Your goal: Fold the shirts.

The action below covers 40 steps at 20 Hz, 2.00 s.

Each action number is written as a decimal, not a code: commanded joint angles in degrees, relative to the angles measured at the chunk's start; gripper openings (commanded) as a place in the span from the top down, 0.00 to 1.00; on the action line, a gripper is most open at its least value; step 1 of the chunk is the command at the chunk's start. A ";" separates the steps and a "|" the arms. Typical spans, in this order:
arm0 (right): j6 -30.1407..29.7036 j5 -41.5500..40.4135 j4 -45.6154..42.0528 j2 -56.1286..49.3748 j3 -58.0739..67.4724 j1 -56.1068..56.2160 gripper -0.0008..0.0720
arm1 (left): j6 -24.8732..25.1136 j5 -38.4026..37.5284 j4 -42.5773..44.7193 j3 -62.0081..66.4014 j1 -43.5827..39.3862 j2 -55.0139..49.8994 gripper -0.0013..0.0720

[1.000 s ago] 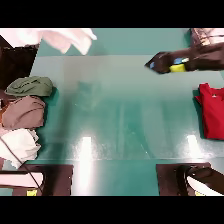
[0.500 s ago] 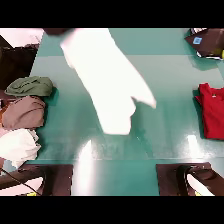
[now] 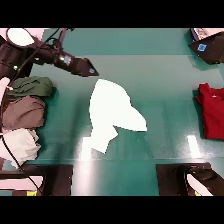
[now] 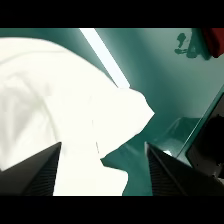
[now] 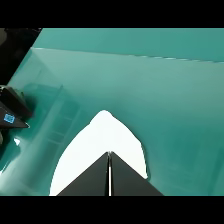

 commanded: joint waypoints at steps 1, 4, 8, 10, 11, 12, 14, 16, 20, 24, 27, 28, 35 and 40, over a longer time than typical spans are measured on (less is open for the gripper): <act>-0.02 0.85 -0.02 0.04 -0.02 0.00 0.96 | -2.14 -8.46 0.09 -5.05 4.35 1.60 0.14; -0.02 0.85 -0.04 0.04 -0.02 0.00 0.96 | -0.22 -4.15 3.19 -21.62 4.22 8.70 0.14; -0.04 0.83 -0.09 -0.28 -0.02 0.00 0.96 | 2.40 3.89 3.06 -47.19 4.20 16.90 0.14; -0.02 1.03 0.09 -1.44 -0.02 0.07 0.96 | 2.75 7.61 2.40 -56.28 4.20 17.99 0.14; -0.02 1.60 0.07 -2.16 0.00 0.37 0.96 | 4.76 9.18 0.63 -59.84 4.20 17.99 0.14; -0.02 2.19 0.09 -2.95 0.00 0.72 0.96 | 6.49 10.36 -1.51 -62.47 4.20 17.99 0.14; -0.04 2.71 0.00 -4.70 0.00 2.54 0.96 | 8.87 12.09 -5.18 -65.70 4.20 17.97 0.14; -0.04 2.45 -0.02 -6.27 0.00 4.44 0.96 | 9.03 13.16 -5.38 -66.95 4.20 17.99 0.14; -0.04 1.95 0.09 -8.66 0.00 6.12 0.96 | 8.72 17.53 -5.53 -67.10 -0.02 17.92 0.14; -0.04 1.68 -0.61 -8.22 0.00 6.03 0.96 | 6.38 24.30 -6.80 -67.08 -8.09 17.84 0.14; -0.04 1.77 -1.51 -7.98 0.00 5.81 0.96 | 6.19 25.64 -6.91 -67.06 -10.78 17.79 0.70; -0.04 1.88 -2.10 -7.98 -0.02 5.81 0.96 | 6.19 25.66 -6.91 -66.90 -10.84 17.79 0.79; -0.09 11.21 -3.45 -12.63 -0.04 5.81 0.95 | -1.75 13.40 12.63 -49.86 -10.67 20.90 0.95; -2.95 12.11 -1.27 -23.30 -8.98 6.14 0.31 | -4.39 5.18 29.94 -33.11 -10.67 24.28 0.95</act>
